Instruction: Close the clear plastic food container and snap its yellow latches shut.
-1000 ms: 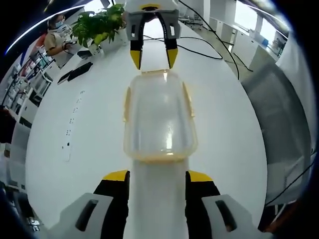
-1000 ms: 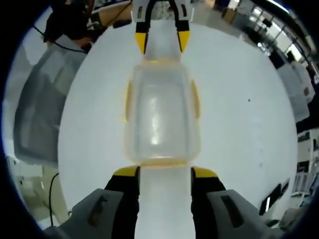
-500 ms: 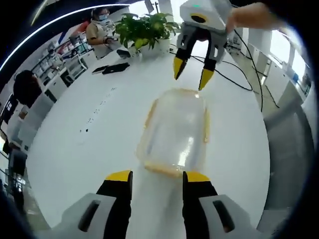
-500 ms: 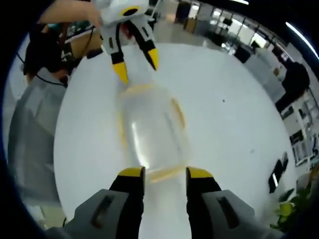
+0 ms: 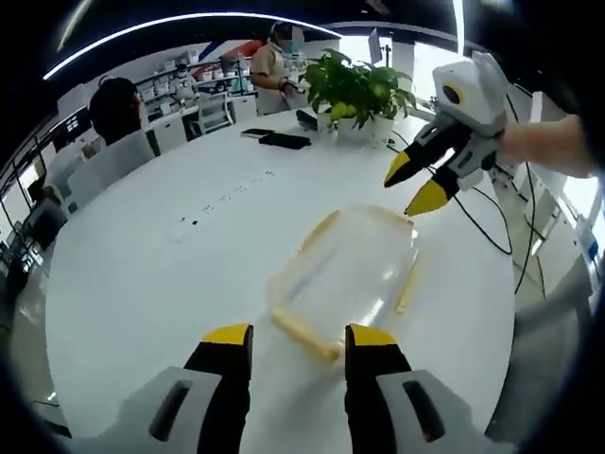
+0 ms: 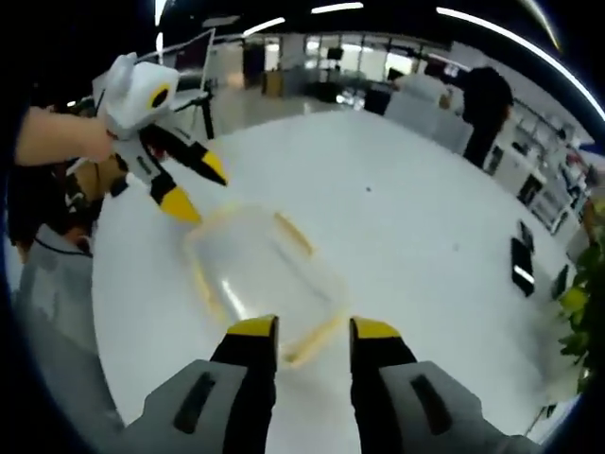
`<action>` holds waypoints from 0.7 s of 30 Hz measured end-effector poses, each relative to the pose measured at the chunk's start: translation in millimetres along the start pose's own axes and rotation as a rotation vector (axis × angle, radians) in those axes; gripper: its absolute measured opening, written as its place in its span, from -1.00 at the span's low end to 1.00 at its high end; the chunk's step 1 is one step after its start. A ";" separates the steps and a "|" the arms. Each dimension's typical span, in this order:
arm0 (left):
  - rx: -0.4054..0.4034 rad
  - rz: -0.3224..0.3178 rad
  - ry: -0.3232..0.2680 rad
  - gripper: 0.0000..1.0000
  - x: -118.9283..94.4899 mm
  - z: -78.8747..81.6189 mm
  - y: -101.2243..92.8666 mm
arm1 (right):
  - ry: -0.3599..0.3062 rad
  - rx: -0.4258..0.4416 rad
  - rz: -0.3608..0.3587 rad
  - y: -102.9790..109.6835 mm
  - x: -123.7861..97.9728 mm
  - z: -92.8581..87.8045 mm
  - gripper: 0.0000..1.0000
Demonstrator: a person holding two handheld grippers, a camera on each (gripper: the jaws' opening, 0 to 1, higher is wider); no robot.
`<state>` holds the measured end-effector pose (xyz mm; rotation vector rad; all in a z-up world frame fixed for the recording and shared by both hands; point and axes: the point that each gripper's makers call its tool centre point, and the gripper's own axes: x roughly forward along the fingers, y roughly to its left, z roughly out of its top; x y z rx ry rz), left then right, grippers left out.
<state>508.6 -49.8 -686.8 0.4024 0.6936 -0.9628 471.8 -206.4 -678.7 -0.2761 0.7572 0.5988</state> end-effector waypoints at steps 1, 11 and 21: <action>-0.009 0.002 -0.001 -0.34 0.2 -0.2 0.2 | 0.000 0.005 0.000 -2.3 2.0 -0.3 -0.45; -0.118 0.044 0.022 -0.37 2.0 -5.5 3.4 | -0.005 0.109 -0.020 -1.4 5.6 -5.6 -0.43; -0.193 0.069 0.025 -0.45 5.8 -5.3 -1.5 | -0.028 0.225 -0.076 -0.5 6.5 -15.5 -0.42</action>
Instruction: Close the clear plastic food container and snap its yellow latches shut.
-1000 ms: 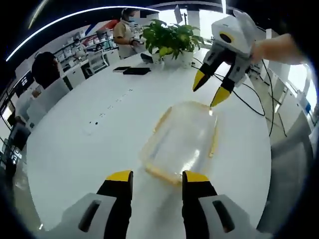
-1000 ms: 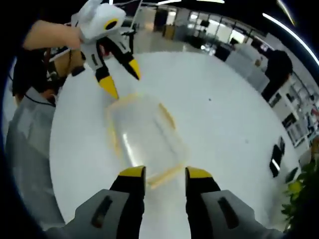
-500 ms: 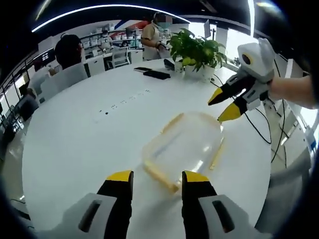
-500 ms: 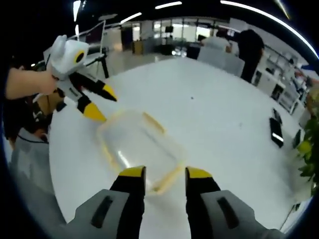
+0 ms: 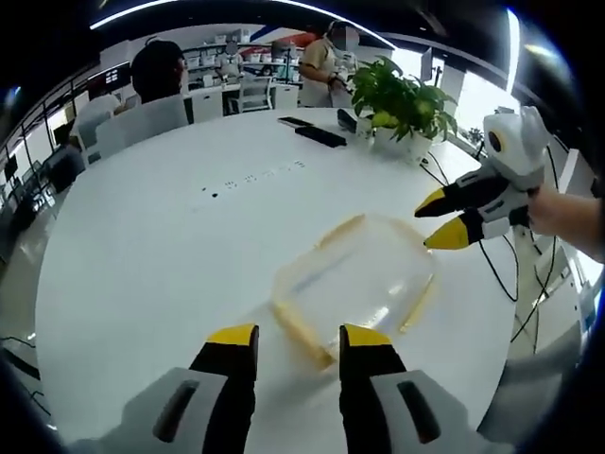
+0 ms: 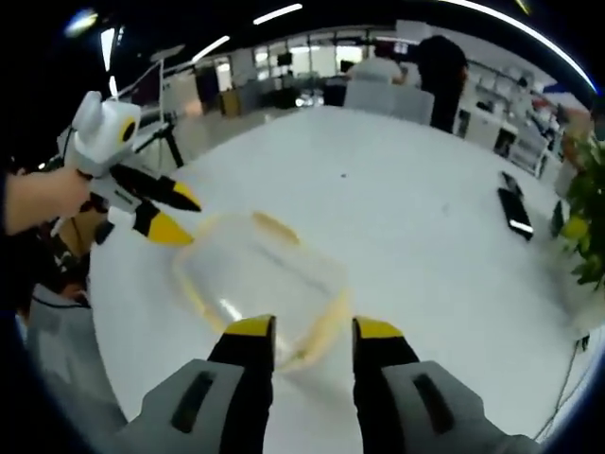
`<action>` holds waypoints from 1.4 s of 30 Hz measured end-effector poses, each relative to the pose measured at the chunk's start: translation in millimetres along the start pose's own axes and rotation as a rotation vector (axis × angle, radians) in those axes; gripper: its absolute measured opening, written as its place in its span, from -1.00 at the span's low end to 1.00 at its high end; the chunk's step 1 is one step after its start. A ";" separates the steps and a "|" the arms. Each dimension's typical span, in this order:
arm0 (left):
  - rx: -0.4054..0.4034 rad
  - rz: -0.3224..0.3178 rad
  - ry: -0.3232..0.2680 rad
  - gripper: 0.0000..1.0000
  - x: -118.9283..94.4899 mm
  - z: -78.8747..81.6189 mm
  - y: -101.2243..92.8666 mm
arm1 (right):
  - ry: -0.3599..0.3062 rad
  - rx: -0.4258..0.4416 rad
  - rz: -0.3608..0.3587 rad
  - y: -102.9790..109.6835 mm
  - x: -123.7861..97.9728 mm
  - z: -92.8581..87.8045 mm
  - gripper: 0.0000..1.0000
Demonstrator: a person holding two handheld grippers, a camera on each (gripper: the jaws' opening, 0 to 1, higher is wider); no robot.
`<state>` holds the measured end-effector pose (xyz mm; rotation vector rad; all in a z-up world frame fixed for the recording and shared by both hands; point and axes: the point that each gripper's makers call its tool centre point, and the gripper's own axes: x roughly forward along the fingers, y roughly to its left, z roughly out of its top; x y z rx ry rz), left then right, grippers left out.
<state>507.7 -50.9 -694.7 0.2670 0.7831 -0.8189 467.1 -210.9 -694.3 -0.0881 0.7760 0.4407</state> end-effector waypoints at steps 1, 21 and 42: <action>-0.009 0.002 -0.008 -0.45 0.5 1.2 -1.6 | -0.007 0.013 -0.011 0.0 -0.3 -1.1 -0.42; -0.136 0.081 -0.102 -0.48 3.9 -4.6 -9.5 | -0.113 0.272 -0.071 0.7 6.4 -9.3 -0.39; -0.360 0.059 -0.166 -0.43 11.8 -8.1 -15.2 | -0.154 0.430 -0.072 6.5 9.6 -10.3 -0.40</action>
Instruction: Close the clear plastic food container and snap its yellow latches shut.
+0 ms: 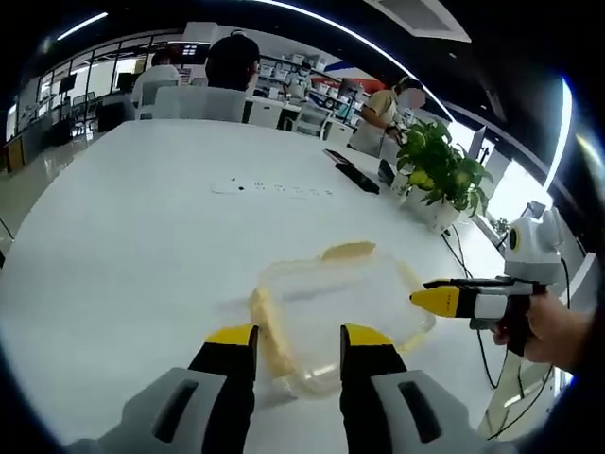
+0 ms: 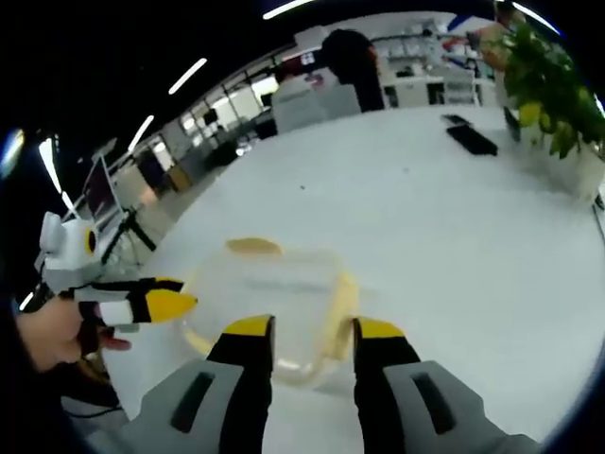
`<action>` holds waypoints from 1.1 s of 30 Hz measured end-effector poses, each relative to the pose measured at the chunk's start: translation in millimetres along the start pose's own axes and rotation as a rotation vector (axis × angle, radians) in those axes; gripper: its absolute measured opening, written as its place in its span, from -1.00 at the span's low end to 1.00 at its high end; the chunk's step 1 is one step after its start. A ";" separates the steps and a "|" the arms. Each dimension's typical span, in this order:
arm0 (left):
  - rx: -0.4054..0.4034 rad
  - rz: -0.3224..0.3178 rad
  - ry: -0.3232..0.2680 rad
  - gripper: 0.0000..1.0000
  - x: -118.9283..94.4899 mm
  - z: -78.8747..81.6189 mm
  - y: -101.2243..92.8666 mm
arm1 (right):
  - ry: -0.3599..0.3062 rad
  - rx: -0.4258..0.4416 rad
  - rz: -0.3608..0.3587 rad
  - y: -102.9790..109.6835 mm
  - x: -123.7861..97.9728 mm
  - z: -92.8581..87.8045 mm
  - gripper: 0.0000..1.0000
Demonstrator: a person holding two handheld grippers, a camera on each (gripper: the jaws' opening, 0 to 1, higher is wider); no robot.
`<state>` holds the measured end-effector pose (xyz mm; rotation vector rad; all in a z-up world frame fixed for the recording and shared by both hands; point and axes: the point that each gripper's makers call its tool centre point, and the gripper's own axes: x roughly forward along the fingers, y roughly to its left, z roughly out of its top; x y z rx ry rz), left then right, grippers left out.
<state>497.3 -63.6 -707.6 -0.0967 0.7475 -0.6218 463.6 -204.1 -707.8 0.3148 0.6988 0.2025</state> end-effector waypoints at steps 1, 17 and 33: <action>-0.007 0.002 -0.005 -0.43 0.3 0.1 -0.1 | -0.004 0.009 -0.004 0.3 -0.3 -0.3 -0.40; -0.100 0.018 -0.038 -0.45 0.5 -3.3 1.0 | -0.017 0.055 -0.037 1.2 -1.4 -0.6 -0.42; -0.119 0.038 -0.034 -0.51 0.0 -4.9 0.6 | -0.013 0.088 -0.067 1.8 -2.7 -2.6 -0.46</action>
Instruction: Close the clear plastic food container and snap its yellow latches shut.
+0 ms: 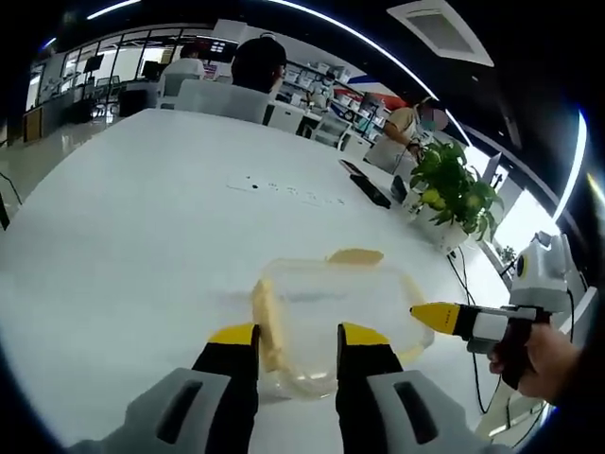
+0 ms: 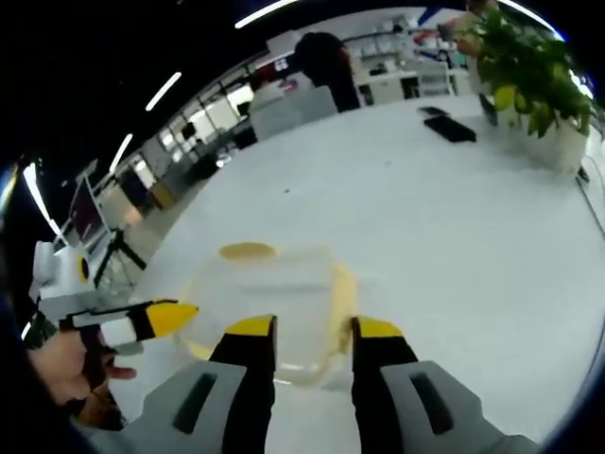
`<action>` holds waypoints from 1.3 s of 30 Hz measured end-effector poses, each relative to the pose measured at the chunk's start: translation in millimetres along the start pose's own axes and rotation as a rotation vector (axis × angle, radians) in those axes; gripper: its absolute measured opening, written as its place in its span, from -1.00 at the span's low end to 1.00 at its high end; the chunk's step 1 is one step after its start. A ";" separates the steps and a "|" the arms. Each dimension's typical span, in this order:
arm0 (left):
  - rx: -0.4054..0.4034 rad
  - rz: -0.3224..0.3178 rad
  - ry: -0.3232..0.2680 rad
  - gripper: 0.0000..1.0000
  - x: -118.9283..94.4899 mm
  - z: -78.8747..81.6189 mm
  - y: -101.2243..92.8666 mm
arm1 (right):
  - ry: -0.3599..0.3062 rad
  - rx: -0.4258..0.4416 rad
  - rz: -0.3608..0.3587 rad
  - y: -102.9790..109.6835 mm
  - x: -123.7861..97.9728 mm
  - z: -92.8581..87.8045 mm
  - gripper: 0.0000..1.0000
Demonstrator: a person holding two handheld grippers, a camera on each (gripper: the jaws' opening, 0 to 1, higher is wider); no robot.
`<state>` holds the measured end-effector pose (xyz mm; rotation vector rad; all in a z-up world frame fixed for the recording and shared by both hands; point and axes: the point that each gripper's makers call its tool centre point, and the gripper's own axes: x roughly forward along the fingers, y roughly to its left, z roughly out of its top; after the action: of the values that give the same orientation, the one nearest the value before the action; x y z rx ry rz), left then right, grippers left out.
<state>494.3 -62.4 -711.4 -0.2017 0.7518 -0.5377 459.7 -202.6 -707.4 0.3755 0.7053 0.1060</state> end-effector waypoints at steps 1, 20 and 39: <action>0.000 0.002 0.000 -0.51 0.0 -0.1 -0.1 | 0.001 0.001 -0.001 0.0 0.2 0.0 -0.46; -0.078 0.020 -0.013 -0.66 -0.7 1.1 1.8 | 0.011 0.043 -0.007 4.9 0.0 -3.2 -0.55; -0.123 -0.020 0.012 -0.48 2.6 -0.1 1.1 | 0.011 0.057 -0.013 -4.9 -4.2 0.8 -0.59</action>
<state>496.3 -62.8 -713.4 -0.3204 0.7961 -0.5129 456.9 -208.3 -706.1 0.4250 0.7226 0.0754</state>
